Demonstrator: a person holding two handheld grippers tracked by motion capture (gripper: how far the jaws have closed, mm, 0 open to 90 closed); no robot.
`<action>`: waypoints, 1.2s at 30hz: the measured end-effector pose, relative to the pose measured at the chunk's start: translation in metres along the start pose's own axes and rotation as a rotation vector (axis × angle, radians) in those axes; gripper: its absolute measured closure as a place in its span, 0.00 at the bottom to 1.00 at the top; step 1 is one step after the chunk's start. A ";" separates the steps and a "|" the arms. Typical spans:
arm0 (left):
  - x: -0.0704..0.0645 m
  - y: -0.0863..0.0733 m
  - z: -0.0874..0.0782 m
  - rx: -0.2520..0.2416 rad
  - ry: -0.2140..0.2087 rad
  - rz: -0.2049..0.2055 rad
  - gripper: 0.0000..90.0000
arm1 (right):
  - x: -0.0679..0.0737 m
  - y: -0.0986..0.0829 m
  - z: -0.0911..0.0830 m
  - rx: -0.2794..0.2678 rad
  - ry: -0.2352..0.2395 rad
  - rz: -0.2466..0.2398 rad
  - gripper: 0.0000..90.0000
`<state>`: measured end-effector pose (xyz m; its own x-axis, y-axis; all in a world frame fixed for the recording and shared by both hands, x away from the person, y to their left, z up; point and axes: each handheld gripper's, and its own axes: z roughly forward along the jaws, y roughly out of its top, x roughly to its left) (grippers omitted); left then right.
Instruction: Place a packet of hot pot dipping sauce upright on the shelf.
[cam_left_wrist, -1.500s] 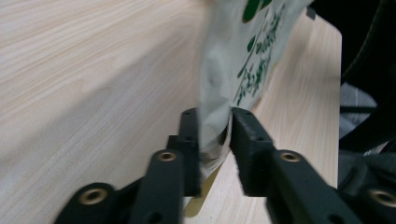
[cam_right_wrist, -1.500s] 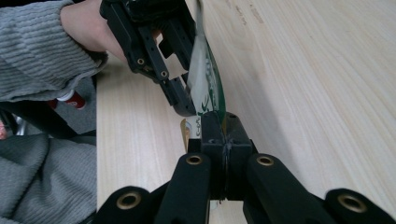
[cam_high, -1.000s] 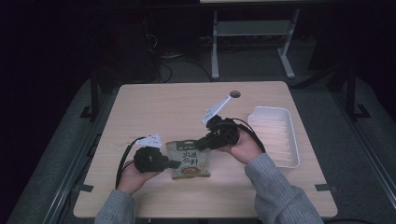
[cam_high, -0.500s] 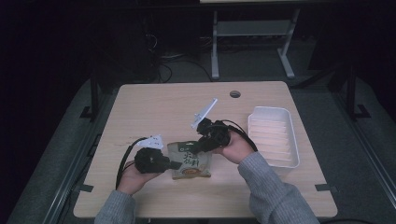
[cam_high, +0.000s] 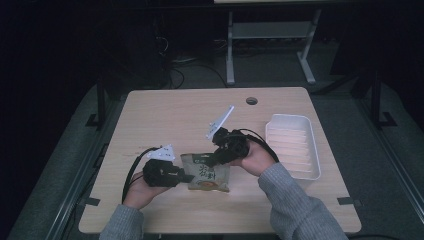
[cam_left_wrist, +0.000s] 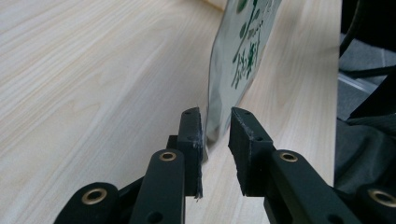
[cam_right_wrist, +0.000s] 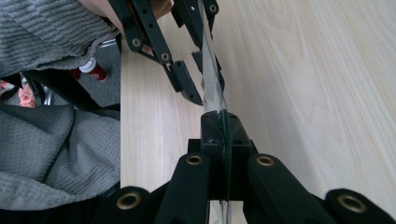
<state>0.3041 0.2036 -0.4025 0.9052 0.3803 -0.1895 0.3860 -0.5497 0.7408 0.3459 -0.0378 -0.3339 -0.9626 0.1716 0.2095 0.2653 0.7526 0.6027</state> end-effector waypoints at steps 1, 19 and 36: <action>0.000 -0.001 -0.002 -0.001 0.007 -0.001 0.81 | 0.001 0.000 -0.003 -0.001 -0.006 -0.002 0.99; 0.002 -0.003 -0.003 0.011 0.030 -0.008 0.74 | -0.008 -0.005 -0.041 -0.014 -0.026 0.012 0.99; 0.009 -0.006 -0.003 0.016 0.034 -0.035 0.71 | -0.030 -0.014 -0.091 -0.021 -0.069 0.016 0.99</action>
<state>0.3091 0.2128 -0.4071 0.8846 0.4244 -0.1931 0.4206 -0.5475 0.7234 0.3756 -0.1108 -0.2783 -0.9594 0.2276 0.1664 0.2814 0.7361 0.6156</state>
